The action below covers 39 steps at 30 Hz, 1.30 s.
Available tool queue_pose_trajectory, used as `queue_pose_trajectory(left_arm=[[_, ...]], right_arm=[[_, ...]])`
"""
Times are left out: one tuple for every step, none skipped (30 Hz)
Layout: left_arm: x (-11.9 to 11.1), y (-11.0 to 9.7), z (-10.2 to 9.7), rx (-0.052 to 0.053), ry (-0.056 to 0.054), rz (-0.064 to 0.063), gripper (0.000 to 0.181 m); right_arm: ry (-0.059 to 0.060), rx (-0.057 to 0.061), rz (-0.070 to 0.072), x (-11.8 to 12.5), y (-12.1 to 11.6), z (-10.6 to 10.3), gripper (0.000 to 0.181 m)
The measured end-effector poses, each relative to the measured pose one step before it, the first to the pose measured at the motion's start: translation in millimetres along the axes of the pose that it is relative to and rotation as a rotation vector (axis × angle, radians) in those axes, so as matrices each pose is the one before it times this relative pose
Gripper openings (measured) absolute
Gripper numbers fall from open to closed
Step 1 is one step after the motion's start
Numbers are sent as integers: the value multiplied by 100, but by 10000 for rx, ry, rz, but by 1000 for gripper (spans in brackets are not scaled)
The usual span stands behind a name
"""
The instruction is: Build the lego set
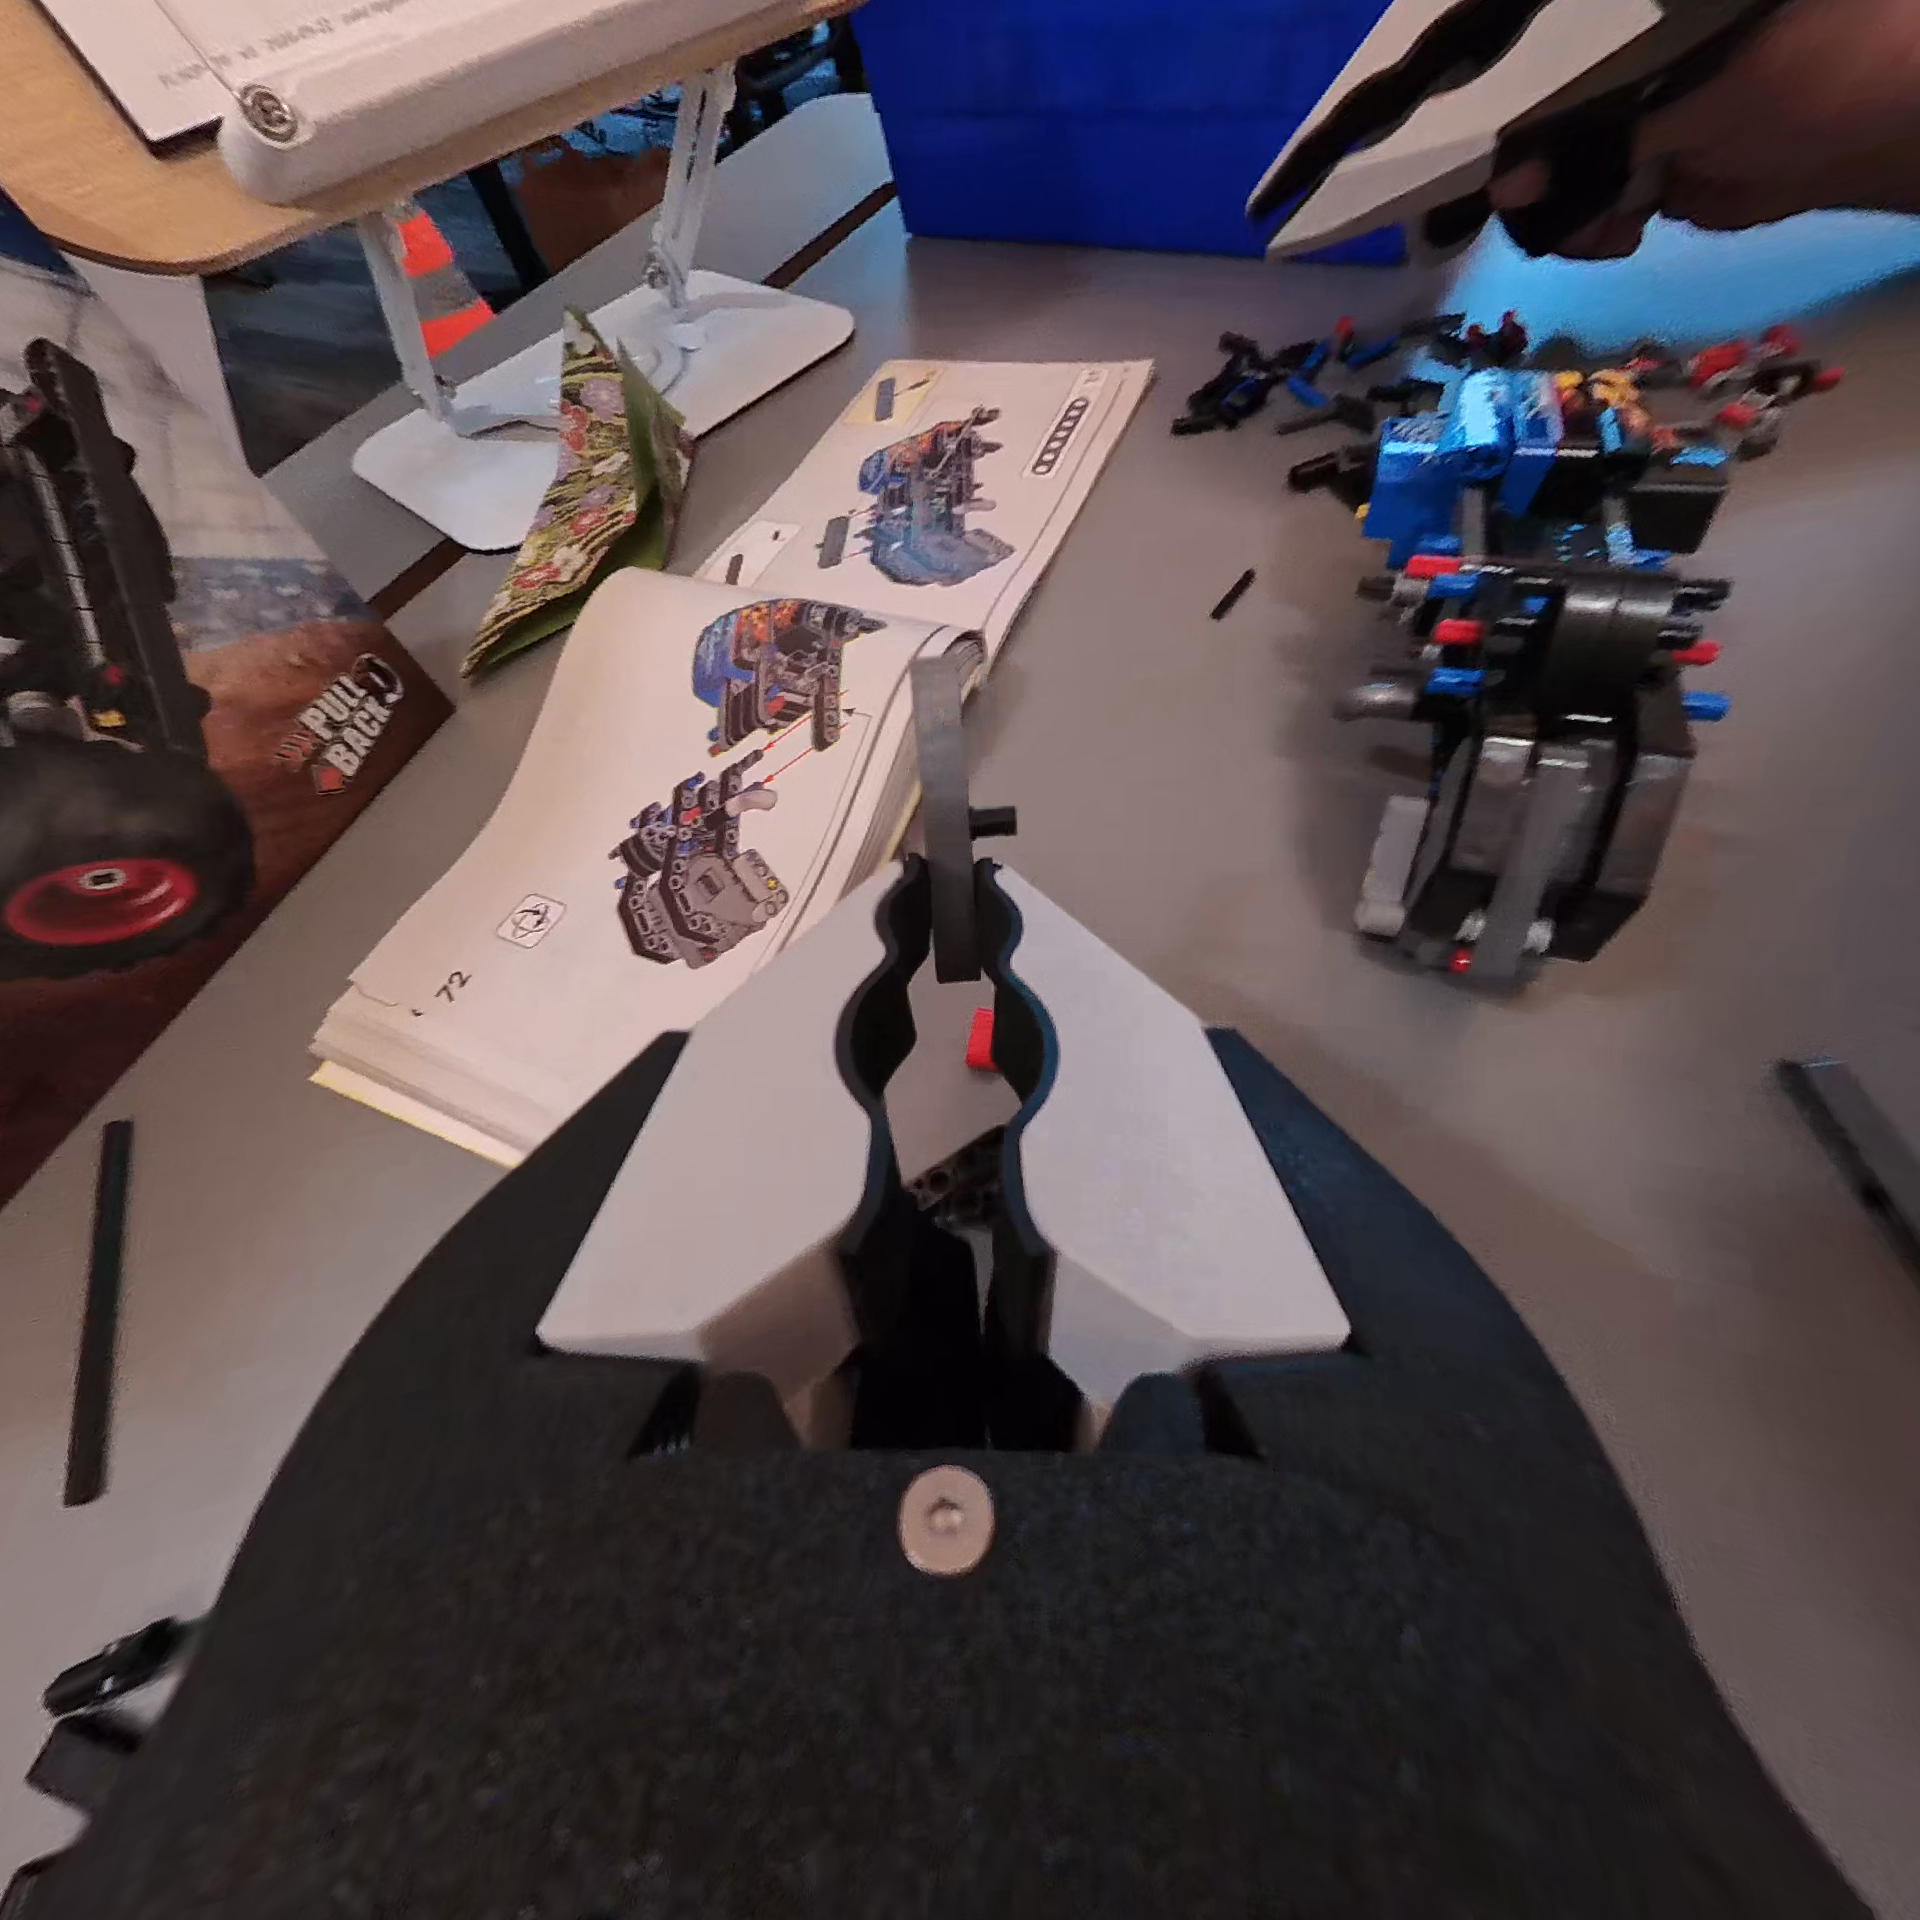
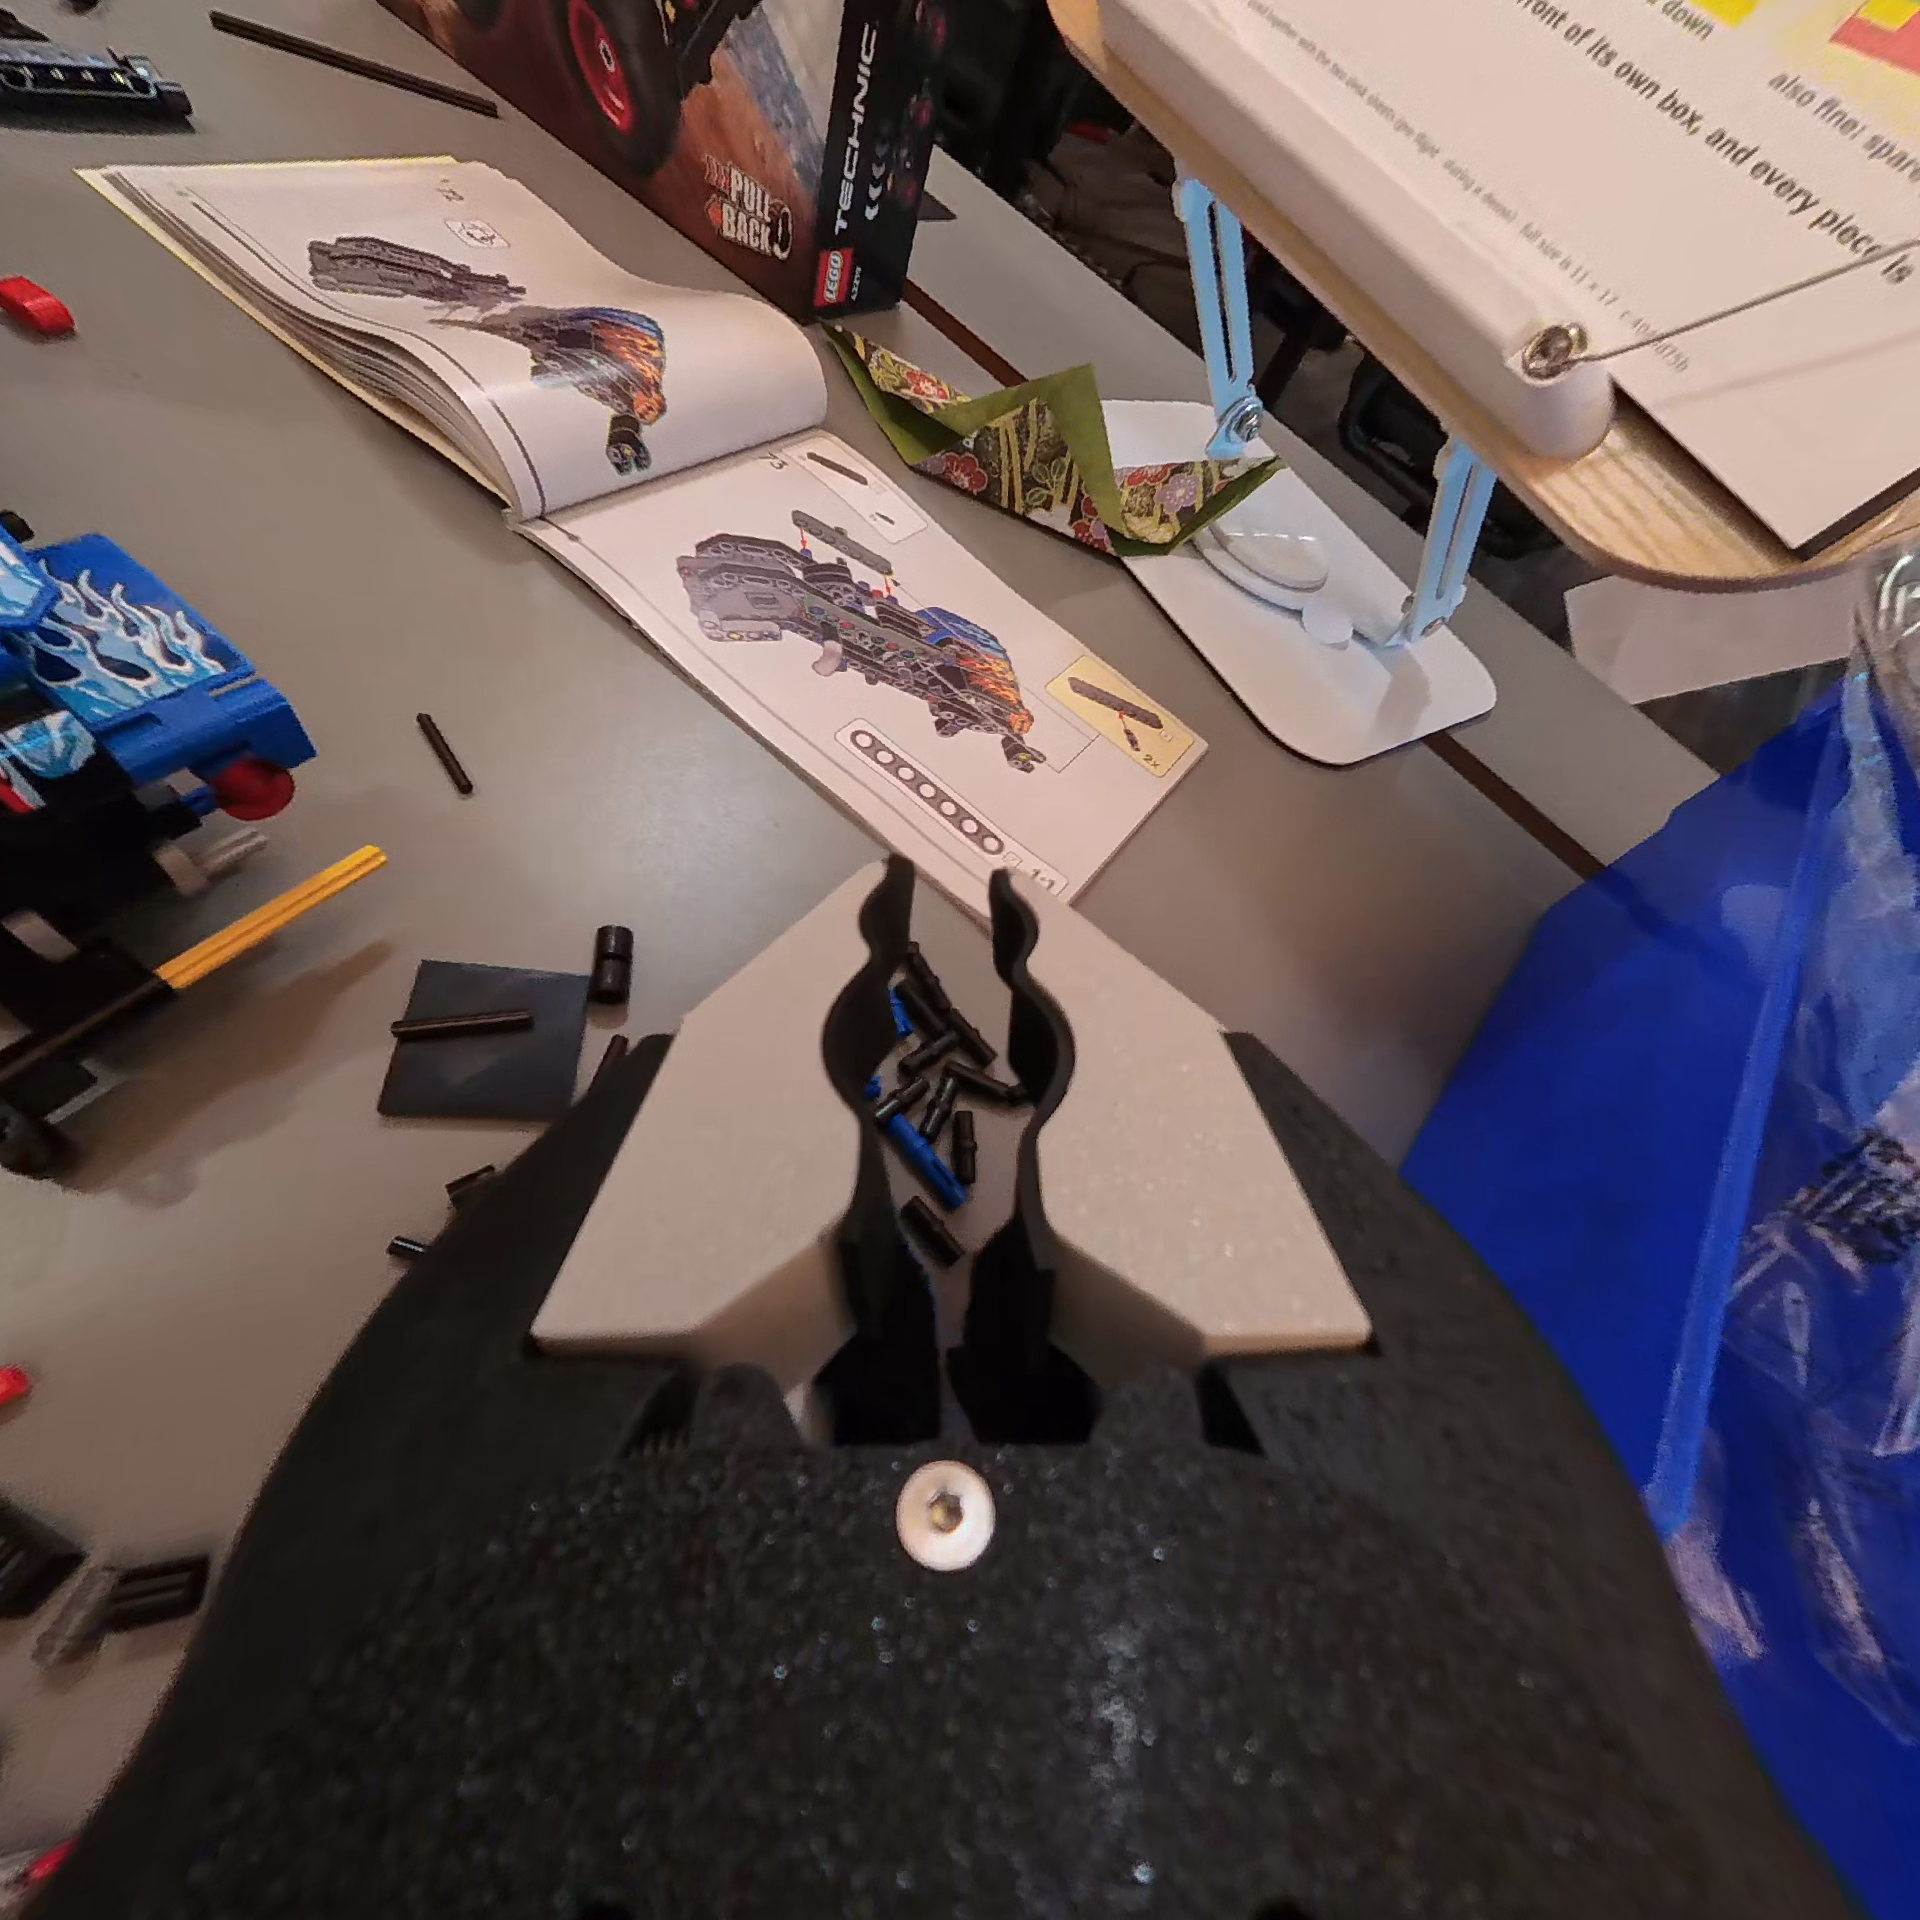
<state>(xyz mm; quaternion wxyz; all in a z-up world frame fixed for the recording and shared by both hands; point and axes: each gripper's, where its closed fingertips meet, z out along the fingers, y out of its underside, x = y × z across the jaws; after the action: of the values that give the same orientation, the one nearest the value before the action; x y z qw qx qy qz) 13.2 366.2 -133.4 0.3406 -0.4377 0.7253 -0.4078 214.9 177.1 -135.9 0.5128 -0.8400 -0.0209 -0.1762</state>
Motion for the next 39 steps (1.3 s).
queue_pose_trajectory(left_arm=[[-91, 146, 76, -68, -79, 78, 6], [-51, 131, 69, -81, -51, 49, 6], [-65, 37, 45, -35, -92, 76, 6], [21, -5, 11, -9, -49, 106, 6], [62, -39, -6, -4, -26, 105, 6], [-60, -125, -42, 46, -117, 118, 6], [-97, -183, -54, 72, -150, 152, 6], [-29, -133, -45, 48, -117, 182, 6], [-53, -69, -10, 10, -146, 203, 6], [-93, -47, 11, -11, -194, 228, 6], [62, 14, 28, -52, -80, 236, 6], [169, 44, 30, -76, 5, 199, 6], [115, -52, 7, -6, -23, 152, 6], [116, -126, -17, 61, -3, 113, 6], [126, -134, -22, 61, 21, 93, 6], [97, -69, -14, 30, 8, 100, 6], [87, -7, 10, 1, 13, 95, 6], [104, 0, 37, -2, 35, 58, 6], [98, 18, 54, 4, 44, 18, 6], [77, 12, 66, 17, 38, -6, 6], [79, 25, 67, 13, 52, -11, 6], [91, 104, 75, -31, 62, -7, 6], [-46, 118, 67, -46, -17, 5, 6], [-79, 54, 37, -12, -46, 20, 6], [12, 27, 26, -10, 21, 7, 6], [25, 23, 10, -27, 36, -3, 6], [-12, 8, -6, -17, -3, 11, 6], [57, 4, -4, -21, 44, 32, 6], [72, 27, 0, -34, 43, 42, 6], [-57, -14, -19, -15, -38, 47, 6], [-33, -65, -32, 21, -25, 34, 6], [47, -52, -23, 13, 44, -14, 6], [9, -23, -24, -15, 26, -28, 6], [-43, -40, -39, -8, -19, 9, 6], [32, -50, -43, -13, 20, 32, 6], [91, -33, -61, -39, 61, 13, 6], [133, -59, -43, -37, 77, -7, 6], [226, -114, -70, -3, 129, -6, 6], [391, -143, -72, 7, 224, 8, 6]], right_arm=[[48, 42, -61, 48, -102, -51, 14], [-18, -1, -1, -32, -24, -27, 14], [-62, -22, 40, -101, 6, -4, 14], [-48, -4, 44, -92, -2, 17, 14], [-23, -5, 29, -55, -3, 14, 14], [-10, -35, 11, -34, 57, 47, 14], [-16, -59, 4, -40, 104, 71, 14], [-12, -77, -6, -20, 153, 85, 14], [28, -23, -13, 51, 93, 76, 14], [38, -10, 17, 97, 77, 48, 14], [-30, -31, 62, 26, 72, 48, 14], [-56, 8, 105, -26, -4, 7, 14], [-65, 69, 114, -53, -124, -52, 14], [-57, 69, 85, -75, -172, -64, 14], [-27, 37, 15, -62, -141, -60, 13], [52, 28, -64, 9, -119, -75, 14], [91, 33, -132, 40, -123, -82, 14], [100, 7, -147, 59, -95, -71, 14], [58, 2, -133, 16, -81, -55, 14], [49, 20, -99, 2, -93, -55, 14], [34, 23, -83, 6, -81, -38, 14], [53, 1, -48, 51, -30, -36, 13], [-4, -5, -27, -18, -24, -15, 13], [-17, -18, 2, -25, 7, 1, 13], [-14, -3, 14, -13, -10, -7, 13], [-9, 10, 15, -16, -31, -1, 13], [-30, -18, 15, -39, 16, 19, 13], [-29, -35, 18, -48, 47, 33, 13], [-20, -12, 3, -49, 31, 43, 13], [-19, -13, 4, -51, 56, 66, 13], [-67, -41, 20, -132, 96, 91, 13], [-80, -44, 34, -148, 83, 105, 13], [-73, -27, 21, -158, 37, 90, 13], [-68, -21, -17, -174, 21, 95, 13], [-59, -23, -53, -176, 28, 80, 13], [-42, -48, -75, -158, 70, 100, 12], [-38, -66, -86, -153, 92, 85, 12], [-63, -37, -95, -201, 40, 64, 12], [-113, 47, -92, -278, -115, 9, 11]])
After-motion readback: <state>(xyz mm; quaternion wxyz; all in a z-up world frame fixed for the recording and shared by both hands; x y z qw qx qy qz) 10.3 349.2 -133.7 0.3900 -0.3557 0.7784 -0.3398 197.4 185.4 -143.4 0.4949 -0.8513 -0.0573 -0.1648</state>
